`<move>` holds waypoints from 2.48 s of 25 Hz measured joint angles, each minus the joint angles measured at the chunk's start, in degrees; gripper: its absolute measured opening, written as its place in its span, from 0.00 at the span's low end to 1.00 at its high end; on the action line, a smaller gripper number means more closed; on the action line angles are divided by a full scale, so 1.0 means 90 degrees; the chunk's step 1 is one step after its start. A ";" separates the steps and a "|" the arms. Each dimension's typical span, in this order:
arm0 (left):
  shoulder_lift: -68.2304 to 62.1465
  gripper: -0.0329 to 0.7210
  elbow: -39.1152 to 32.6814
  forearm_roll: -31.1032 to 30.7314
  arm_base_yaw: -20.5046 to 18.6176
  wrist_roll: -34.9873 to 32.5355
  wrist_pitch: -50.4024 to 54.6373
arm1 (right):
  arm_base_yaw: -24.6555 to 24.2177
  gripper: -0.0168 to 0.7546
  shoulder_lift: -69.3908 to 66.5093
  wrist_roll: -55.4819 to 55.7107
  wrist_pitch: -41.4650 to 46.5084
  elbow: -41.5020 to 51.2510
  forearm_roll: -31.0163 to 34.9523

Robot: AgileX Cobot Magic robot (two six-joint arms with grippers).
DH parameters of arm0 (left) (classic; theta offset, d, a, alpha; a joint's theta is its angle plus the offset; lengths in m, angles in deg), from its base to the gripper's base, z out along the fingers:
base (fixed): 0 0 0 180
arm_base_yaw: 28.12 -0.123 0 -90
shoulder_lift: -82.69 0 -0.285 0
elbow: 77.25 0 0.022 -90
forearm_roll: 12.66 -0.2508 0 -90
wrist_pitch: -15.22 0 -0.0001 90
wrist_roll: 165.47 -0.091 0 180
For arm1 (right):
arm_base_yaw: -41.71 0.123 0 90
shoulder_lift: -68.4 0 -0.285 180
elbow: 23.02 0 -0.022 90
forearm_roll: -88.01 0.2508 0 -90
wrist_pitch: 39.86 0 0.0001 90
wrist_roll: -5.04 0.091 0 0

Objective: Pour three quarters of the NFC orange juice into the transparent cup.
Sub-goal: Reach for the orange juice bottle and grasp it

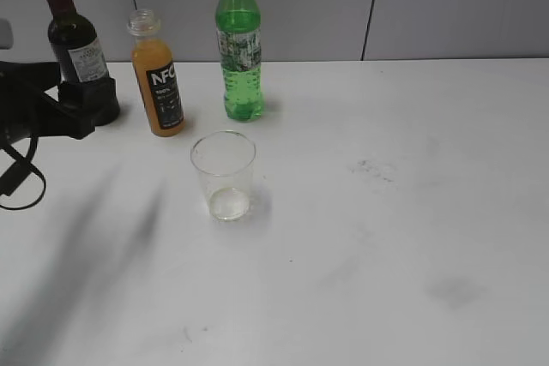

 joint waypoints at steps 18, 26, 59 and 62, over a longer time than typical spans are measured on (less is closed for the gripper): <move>-0.1884 0.87 0.0779 -0.0395 0.0000 0.0293 -0.1054 | 0.0000 0.76 0.0000 0.0000 0.0000 0.0000 0.0000; -0.2465 0.93 0.1295 -0.0273 0.0000 0.0473 -0.1050 | 0.0000 0.76 0.0000 0.0000 0.0000 0.0000 0.0000; -0.4111 0.93 0.3494 -0.0498 0.0051 0.0774 -0.0903 | 0.0000 0.76 0.0000 0.0000 0.0000 0.0000 0.0000; -0.4169 0.93 0.3582 -0.0498 0.0051 0.0805 -0.0903 | 0.0000 0.76 0.0000 0.0000 0.0000 0.0000 0.0000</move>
